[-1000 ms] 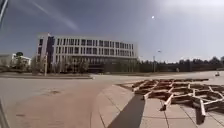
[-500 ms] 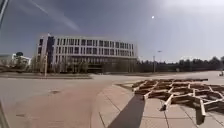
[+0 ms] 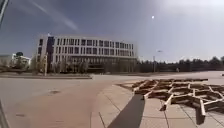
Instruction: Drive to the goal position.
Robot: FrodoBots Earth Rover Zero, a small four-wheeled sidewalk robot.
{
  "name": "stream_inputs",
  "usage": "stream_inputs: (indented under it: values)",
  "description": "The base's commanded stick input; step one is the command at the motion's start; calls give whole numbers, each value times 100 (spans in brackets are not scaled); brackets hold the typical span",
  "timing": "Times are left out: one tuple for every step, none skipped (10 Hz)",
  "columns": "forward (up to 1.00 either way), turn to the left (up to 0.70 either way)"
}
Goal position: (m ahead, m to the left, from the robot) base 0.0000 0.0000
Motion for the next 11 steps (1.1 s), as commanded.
stream_inputs:
  values:
    - [5, 0]
    - [5, 0]
    - [5, 0]
    - [5, 0]
    - [5, 0]
    - [5, 0]
    - [5, 0]
    - [5, 0]
    - [5, 0]
    - [5, 0]
    - [5, 0]
